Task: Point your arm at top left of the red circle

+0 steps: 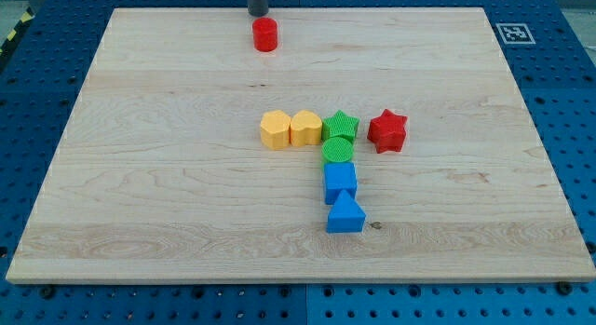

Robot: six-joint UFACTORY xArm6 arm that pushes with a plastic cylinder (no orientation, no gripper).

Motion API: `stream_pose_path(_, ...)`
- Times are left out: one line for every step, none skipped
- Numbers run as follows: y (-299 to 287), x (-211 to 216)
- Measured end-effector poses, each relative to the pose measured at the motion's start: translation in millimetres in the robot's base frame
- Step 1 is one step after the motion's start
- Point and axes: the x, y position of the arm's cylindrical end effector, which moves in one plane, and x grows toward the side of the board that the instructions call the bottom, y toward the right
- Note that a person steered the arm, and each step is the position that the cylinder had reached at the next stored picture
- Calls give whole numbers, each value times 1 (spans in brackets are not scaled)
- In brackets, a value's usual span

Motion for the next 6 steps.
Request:
stream_pose_path(0,0)
stream_pose_path(-18,9)
stream_pose_path(-24,11)
stream_pose_path(-24,16)
stream_pose_path(-24,28)
stream_pose_path(-24,28)
